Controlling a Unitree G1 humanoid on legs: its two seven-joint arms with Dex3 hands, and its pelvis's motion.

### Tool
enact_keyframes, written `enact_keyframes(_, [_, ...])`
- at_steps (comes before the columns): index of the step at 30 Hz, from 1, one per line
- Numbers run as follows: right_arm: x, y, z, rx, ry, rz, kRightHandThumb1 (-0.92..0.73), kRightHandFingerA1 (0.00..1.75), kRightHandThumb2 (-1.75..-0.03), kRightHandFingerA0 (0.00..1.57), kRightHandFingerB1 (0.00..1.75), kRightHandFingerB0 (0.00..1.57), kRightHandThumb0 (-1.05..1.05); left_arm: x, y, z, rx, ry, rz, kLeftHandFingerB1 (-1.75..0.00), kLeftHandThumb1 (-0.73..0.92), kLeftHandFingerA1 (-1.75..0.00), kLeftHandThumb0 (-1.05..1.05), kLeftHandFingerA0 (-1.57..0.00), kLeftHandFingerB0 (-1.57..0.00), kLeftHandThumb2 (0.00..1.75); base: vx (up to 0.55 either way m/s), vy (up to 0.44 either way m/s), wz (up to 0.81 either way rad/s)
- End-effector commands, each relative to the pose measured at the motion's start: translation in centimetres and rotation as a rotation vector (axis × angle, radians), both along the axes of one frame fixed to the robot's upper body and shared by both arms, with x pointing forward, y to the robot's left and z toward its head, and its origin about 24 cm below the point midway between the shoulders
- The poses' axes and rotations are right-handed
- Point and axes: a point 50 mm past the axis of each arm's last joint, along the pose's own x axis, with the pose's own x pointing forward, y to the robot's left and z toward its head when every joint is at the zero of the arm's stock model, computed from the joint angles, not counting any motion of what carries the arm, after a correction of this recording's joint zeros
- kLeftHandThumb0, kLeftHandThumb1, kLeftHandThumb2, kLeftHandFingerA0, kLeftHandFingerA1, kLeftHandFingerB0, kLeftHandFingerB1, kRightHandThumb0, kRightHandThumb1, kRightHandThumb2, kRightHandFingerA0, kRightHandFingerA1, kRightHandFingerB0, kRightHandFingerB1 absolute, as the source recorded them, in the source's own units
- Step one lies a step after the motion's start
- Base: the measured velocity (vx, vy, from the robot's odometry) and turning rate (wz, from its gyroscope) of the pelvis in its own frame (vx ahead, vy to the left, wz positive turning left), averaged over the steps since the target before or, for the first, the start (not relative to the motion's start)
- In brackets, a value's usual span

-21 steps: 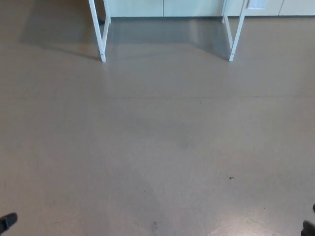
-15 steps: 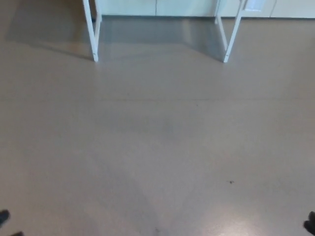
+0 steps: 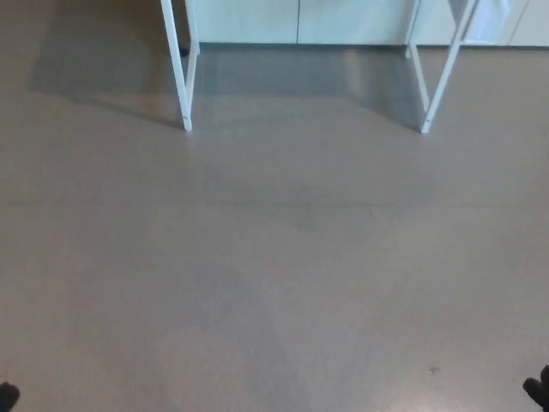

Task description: The robot walks towards a desk on which an air pump is kept in the middle. It lifts it up and holds it with its left hand and uses its right hand to compress it by pushing its handle inwards.

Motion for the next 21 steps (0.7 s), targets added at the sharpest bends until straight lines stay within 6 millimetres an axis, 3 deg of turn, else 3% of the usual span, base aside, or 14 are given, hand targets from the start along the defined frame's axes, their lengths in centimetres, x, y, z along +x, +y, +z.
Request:
enact_keyframes(1, [-0.52,-0.86,0.40,-0.024,-0.038,-0.020,-0.60,0.49,-0.57,0.69,0.40,0.45,-0.18,-0.52,-0.03,-0.20,-0.051,0.000,0.014,-0.50,0.57,-0.52,0.05,-0.14,-0.17,0.99,0.40,-0.191,0.57])
enact_keyframes(13, [-0.44,-0.55,0.23,-0.019,-0.034,0.002,-0.60,0.49,-0.57,0.70,0.39,0.44,-0.17,-1.04,0.03,-0.40,-0.032,0.029,0.010,-0.50,0.55,-0.54,0.02,-0.20,-0.19,0.98,0.35,0.007,-0.12])
enact_keyframes(14, [-0.43,-0.52,0.22,-0.019,-0.036,0.005,-0.59,0.50,-0.57,0.71,0.40,0.44,-0.18,-1.06,0.04,-0.39,-0.026,0.030,0.010,-0.34,0.77,-0.43,0.01,-0.34,-0.31,0.61,0.41,0.185,-0.09])
enact_keyframes(16, [-0.43,-0.49,0.19,-0.020,-0.037,0.011,-0.59,0.49,-0.57,0.69,0.40,0.44,-0.19,-1.09,0.05,-0.40,-0.021,0.035,0.013,-0.33,0.79,-0.42,0.03,-0.35,-0.31,0.60,0.51,0.237,-0.51])
enact_keyframes(17, [-0.43,-0.49,0.19,-0.022,-0.035,0.013,-0.59,0.49,-0.57,0.69,0.40,0.44,-0.19,-1.09,0.05,-0.41,-0.023,0.036,0.015,-0.33,0.79,-0.42,0.03,-0.35,-0.31,0.60,0.52,0.274,-0.40])
enact_keyframes(18, [-0.39,-0.46,0.19,-0.019,-0.035,0.008,-0.60,0.49,-0.57,0.68,0.40,0.45,-0.18,-1.10,0.01,-0.37,-0.022,0.036,0.011,-0.50,0.56,-0.55,0.01,-0.24,-0.19,0.99,0.44,0.235,-0.10])
enact_keyframes(19, [-0.38,-0.45,0.19,-0.017,-0.036,0.006,-0.60,0.49,-0.57,0.68,0.40,0.45,-0.18,-1.11,0.00,-0.35,-0.022,0.036,0.010,-0.50,0.56,-0.55,0.01,-0.24,-0.19,0.99,0.41,0.189,-0.04])
enact_keyframes(20, [-0.36,-0.47,0.18,-0.020,-0.032,0.009,-0.61,0.49,-0.58,0.67,0.40,0.44,-0.18,-1.11,-0.01,-0.37,-0.022,0.039,0.016,-0.34,0.77,-0.43,0.02,-0.36,-0.31,0.62,0.40,0.155,0.08])
enact_keyframes(21, [-0.36,-0.47,0.18,-0.021,-0.031,0.010,-0.61,0.49,-0.58,0.67,0.40,0.44,-0.18,-1.11,-0.01,-0.37,-0.022,0.039,0.018,-0.34,0.77,-0.43,0.02,-0.36,-0.31,0.62,0.36,0.129,0.05])
